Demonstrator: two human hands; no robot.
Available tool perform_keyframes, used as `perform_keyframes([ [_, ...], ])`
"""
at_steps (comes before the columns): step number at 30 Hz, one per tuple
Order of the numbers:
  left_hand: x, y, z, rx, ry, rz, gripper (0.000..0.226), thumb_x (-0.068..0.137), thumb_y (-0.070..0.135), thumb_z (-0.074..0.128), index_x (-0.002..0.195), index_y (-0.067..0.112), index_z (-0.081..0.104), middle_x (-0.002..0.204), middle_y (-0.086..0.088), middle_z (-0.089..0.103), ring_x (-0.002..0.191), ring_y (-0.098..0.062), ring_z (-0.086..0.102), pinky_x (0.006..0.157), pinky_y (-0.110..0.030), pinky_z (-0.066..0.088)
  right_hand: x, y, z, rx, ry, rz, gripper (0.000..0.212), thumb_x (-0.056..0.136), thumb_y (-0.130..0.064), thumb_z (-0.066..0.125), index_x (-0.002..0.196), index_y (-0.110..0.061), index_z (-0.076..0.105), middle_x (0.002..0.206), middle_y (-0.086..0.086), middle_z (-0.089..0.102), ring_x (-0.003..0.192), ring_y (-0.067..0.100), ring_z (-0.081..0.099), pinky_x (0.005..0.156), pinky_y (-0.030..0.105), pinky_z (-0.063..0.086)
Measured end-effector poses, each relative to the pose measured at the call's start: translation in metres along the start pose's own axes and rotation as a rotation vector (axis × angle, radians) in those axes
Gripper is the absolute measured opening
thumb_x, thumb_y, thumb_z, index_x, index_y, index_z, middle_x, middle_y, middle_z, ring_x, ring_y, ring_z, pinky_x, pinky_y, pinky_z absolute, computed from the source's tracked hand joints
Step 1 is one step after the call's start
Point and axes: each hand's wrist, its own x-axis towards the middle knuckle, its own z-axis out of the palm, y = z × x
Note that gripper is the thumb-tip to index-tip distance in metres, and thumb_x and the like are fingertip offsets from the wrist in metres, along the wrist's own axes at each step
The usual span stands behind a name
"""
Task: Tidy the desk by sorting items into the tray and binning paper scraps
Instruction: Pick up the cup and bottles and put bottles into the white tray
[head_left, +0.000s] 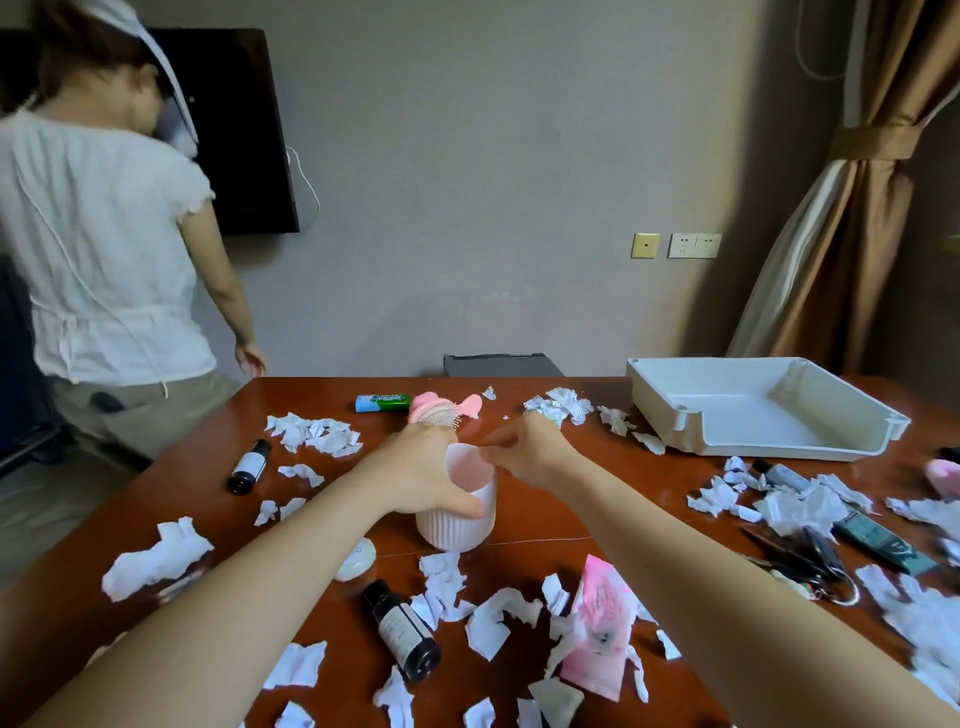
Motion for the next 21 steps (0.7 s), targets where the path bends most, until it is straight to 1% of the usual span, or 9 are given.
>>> perform_keyframes([
  [3,-0.008,-0.01,-0.007,0.008,0.063,-0.002,0.073,0.056,0.062,0.073,0.113,0.019,0.055,0.104,0.002,0.053,0.096,-0.017,0.052,0.076,-0.033,0.052,0.004,-0.012,0.005,-0.012,0.008,-0.027,0.022,0.088,-0.013,0.058,0.103,-0.008,0.073,0.081,0.007,0.065,0.056,0.005,0.048,0.045,0.01,0.034],
  [5,-0.016,-0.021,-0.016,-0.018,0.103,-0.02,0.072,0.058,0.058,0.074,0.115,0.019,0.056,0.104,0.003,0.054,0.095,-0.016,0.052,0.075,-0.032,0.051,0.007,-0.026,0.01,-0.027,0.03,-0.054,0.019,0.086,-0.014,0.059,0.094,-0.007,0.075,0.069,0.002,0.058,0.051,0.004,0.044,0.041,0.009,0.033],
  [7,-0.025,-0.034,-0.029,0.001,0.16,-0.042,0.071,0.06,0.056,0.075,0.119,0.02,0.056,0.106,0.002,0.054,0.096,-0.016,0.05,0.078,-0.033,0.049,0.011,-0.046,0.017,-0.04,0.044,-0.089,0.018,0.085,-0.014,0.058,0.089,-0.007,0.075,0.061,0.0,0.057,0.051,0.006,0.046,0.042,0.007,0.035],
  [8,-0.028,-0.043,-0.035,0.028,0.187,-0.058,0.074,0.06,0.056,0.075,0.121,0.02,0.054,0.11,0.0,0.054,0.099,-0.018,0.049,0.081,-0.033,0.048,0.013,-0.057,0.022,-0.039,0.043,-0.111,0.019,0.084,-0.014,0.058,0.092,-0.007,0.075,0.063,0.001,0.06,0.056,0.01,0.052,0.048,0.008,0.041],
  [10,-0.035,-0.062,-0.047,0.068,0.225,-0.099,0.077,0.059,0.06,0.073,0.122,0.019,0.053,0.116,-0.002,0.054,0.106,-0.02,0.049,0.084,-0.034,0.046,0.017,-0.08,0.034,-0.018,0.035,-0.152,0.023,0.084,-0.012,0.059,0.101,-0.008,0.073,0.085,0.008,0.071,0.076,0.019,0.063,0.072,0.022,0.054],
  [12,-0.039,-0.082,-0.057,0.079,0.248,-0.137,0.076,0.056,0.061,0.073,0.116,0.017,0.056,0.114,-0.003,0.056,0.104,-0.022,0.05,0.08,-0.033,0.044,0.022,-0.102,0.048,-0.005,0.009,-0.196,0.026,0.083,-0.008,0.058,0.105,-0.007,0.072,0.103,0.012,0.072,0.091,0.027,0.067,0.085,0.036,0.055],
  [16,-0.048,-0.12,-0.074,0.069,0.295,-0.209,0.071,0.057,0.059,0.075,0.109,0.013,0.058,0.1,-0.004,0.052,0.089,-0.021,0.048,0.069,-0.03,0.038,0.037,-0.14,0.078,0.002,-0.057,-0.252,0.029,0.084,-0.007,0.057,0.109,-0.007,0.07,0.105,0.014,0.071,0.089,0.027,0.065,0.085,0.034,0.055],
  [19,-0.053,-0.151,-0.082,0.071,0.343,-0.255,0.07,0.058,0.055,0.078,0.109,0.011,0.058,0.101,-0.008,0.051,0.088,-0.02,0.043,0.072,-0.03,0.038,0.048,-0.163,0.102,0.024,-0.089,-0.263,0.03,0.085,-0.01,0.056,0.112,-0.007,0.068,0.111,0.013,0.069,0.094,0.026,0.063,0.082,0.032,0.051],
  [21,-0.056,-0.17,-0.085,0.085,0.35,-0.274,0.067,0.057,0.055,0.078,0.103,0.011,0.058,0.098,-0.007,0.052,0.089,-0.021,0.046,0.073,-0.031,0.041,0.054,-0.175,0.118,0.041,-0.111,-0.262,0.031,0.085,-0.009,0.055,0.114,-0.007,0.068,0.111,0.015,0.068,0.094,0.027,0.062,0.078,0.03,0.049],
])
